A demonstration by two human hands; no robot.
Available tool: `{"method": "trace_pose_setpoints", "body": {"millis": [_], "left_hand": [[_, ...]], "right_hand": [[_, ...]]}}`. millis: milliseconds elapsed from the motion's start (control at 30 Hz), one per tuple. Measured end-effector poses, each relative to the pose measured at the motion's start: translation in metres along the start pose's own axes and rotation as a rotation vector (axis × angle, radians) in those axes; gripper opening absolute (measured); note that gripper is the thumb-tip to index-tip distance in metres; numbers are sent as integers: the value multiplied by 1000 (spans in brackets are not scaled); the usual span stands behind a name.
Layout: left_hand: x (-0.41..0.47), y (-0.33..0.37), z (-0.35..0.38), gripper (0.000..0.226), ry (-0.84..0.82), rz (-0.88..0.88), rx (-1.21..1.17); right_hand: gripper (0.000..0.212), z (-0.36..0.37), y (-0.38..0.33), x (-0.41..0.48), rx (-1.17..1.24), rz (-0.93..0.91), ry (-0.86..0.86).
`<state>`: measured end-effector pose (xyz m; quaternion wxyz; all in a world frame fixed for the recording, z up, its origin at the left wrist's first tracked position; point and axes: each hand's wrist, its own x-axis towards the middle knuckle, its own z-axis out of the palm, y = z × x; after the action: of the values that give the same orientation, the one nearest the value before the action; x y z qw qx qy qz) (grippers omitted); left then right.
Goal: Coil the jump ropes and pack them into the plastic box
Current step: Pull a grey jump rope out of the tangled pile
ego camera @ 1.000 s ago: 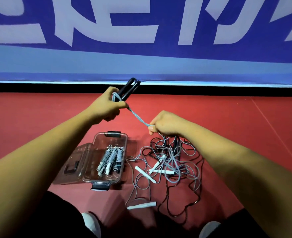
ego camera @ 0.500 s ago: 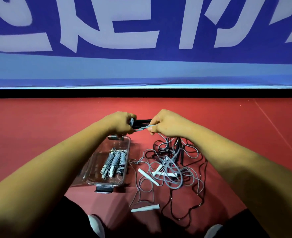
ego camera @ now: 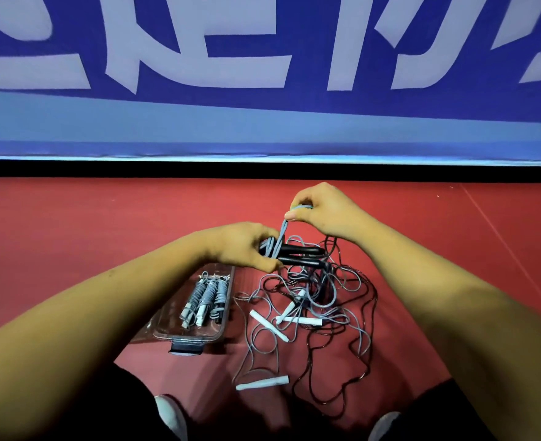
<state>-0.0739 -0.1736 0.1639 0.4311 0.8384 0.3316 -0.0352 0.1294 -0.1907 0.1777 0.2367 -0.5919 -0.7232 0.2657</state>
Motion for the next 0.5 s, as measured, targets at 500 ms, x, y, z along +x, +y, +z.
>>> {"method": "trace_pose_setpoints", "body": {"millis": [500], "left_hand": [[-13, 12, -27, 24, 337, 152, -426]], "right_hand": [[25, 23, 6, -9, 663, 223, -280]]}}
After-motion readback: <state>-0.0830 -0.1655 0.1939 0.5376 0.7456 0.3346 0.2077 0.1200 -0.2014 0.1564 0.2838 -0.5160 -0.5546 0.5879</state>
